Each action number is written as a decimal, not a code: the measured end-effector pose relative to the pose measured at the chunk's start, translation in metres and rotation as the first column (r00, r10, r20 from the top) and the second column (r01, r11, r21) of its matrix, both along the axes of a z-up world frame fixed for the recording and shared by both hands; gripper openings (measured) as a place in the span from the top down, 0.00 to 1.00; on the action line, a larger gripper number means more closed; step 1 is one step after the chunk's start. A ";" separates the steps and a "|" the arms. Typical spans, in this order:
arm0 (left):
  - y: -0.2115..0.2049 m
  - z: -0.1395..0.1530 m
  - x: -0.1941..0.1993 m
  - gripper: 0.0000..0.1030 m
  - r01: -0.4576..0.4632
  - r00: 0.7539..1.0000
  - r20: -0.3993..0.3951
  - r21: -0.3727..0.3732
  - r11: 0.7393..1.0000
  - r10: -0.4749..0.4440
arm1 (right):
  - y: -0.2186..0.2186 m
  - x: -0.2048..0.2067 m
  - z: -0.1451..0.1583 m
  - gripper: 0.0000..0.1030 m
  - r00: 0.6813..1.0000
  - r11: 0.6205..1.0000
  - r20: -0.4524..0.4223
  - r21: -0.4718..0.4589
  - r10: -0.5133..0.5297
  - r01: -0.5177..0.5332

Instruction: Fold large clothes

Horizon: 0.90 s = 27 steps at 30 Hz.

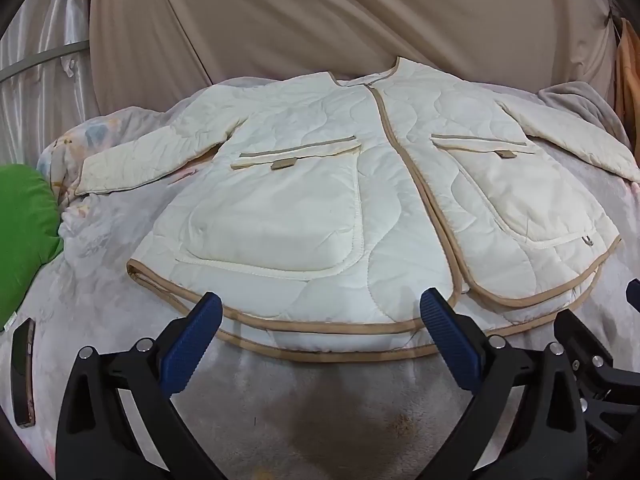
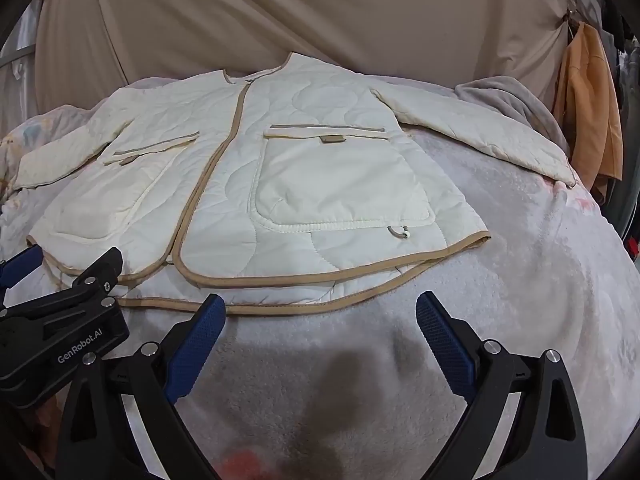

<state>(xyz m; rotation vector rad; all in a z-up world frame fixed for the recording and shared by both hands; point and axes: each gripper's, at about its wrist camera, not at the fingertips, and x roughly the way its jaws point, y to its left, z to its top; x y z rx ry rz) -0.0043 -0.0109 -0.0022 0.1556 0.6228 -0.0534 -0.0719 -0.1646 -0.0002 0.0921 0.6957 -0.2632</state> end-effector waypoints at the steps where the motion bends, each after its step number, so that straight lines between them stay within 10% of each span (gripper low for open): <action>1: -0.001 0.000 0.000 0.06 0.002 1.000 0.001 0.003 1.000 -0.002 | 0.000 0.000 0.000 0.08 1.000 1.000 0.001 0.000 0.002 -0.002; 27: 0.000 -0.001 -0.001 0.06 0.004 1.000 0.001 0.000 1.000 -0.004 | 0.000 0.000 0.001 0.08 1.000 1.000 0.002 0.001 0.005 -0.005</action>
